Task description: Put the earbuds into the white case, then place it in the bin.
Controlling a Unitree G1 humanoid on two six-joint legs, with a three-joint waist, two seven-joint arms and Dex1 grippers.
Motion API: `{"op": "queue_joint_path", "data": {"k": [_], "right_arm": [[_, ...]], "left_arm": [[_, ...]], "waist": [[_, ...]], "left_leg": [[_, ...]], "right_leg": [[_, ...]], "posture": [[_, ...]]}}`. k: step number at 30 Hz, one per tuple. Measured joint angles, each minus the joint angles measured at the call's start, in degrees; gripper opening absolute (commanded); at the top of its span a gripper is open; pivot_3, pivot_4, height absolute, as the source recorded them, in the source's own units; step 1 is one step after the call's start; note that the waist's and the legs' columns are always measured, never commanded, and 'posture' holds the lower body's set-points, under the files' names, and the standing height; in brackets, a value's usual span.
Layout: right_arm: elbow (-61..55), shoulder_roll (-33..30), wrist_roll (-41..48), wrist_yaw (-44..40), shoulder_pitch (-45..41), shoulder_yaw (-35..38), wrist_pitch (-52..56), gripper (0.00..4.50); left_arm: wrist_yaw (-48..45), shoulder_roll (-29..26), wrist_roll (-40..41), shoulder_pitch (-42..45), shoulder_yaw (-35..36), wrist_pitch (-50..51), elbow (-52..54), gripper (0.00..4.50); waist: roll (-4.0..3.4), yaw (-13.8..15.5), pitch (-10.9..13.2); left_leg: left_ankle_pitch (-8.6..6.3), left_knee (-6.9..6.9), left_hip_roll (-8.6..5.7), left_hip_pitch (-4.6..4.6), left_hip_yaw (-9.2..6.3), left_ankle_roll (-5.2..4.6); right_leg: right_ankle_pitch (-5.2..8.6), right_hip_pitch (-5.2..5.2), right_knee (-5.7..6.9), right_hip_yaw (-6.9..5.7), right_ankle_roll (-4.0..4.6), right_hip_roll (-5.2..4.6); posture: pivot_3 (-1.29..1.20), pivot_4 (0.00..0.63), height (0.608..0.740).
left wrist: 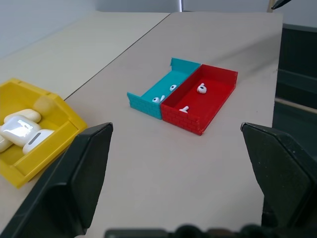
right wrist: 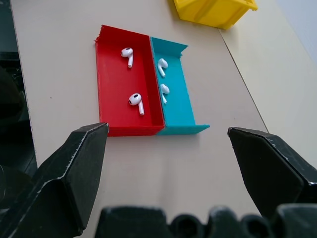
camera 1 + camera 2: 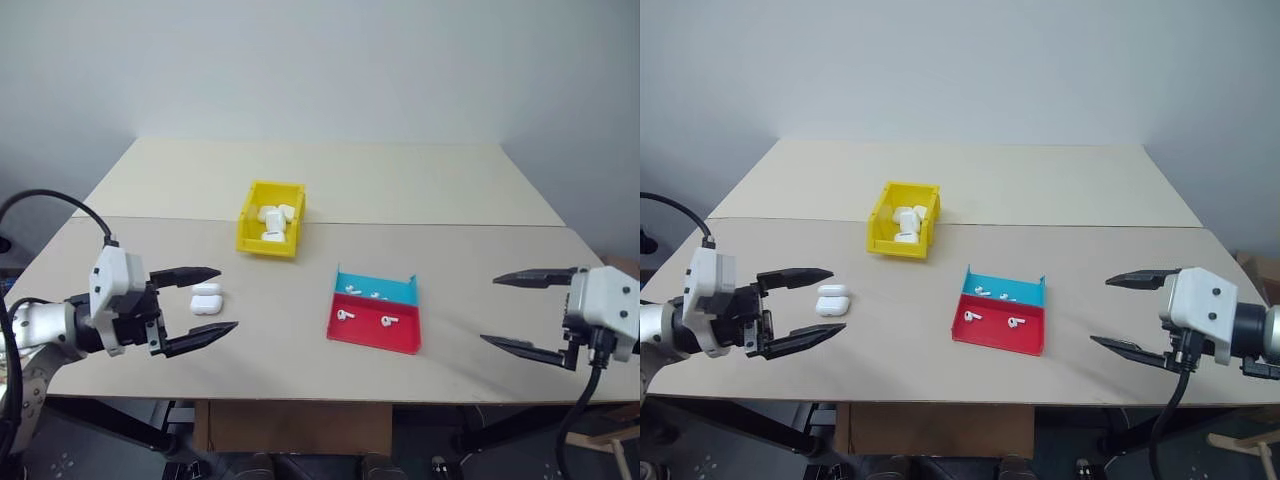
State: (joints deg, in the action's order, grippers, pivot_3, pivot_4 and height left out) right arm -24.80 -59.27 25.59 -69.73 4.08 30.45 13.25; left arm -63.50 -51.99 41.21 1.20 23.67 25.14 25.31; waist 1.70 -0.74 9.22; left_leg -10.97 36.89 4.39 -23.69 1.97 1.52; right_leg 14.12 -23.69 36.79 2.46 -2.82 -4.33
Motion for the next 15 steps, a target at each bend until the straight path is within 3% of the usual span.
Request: {"op": "queue_joint_path", "data": {"k": [15], "right_arm": [[3.1,-2.2,-0.5,0.5,-4.2,-3.7,1.1,4.49]], "left_arm": [[11.1,0.5,-1.3,-3.1,0.8,4.1,5.5,4.5]], "waist": [[0.0,0.0,0.0]], "left_leg": [[0.0,0.01,0.0,0.04,0.0,0.0]], "right_leg": [[-0.01,0.03,0.0,0.01,0.02,-0.01]], "posture": [[0.0,0.15,0.74]]}}
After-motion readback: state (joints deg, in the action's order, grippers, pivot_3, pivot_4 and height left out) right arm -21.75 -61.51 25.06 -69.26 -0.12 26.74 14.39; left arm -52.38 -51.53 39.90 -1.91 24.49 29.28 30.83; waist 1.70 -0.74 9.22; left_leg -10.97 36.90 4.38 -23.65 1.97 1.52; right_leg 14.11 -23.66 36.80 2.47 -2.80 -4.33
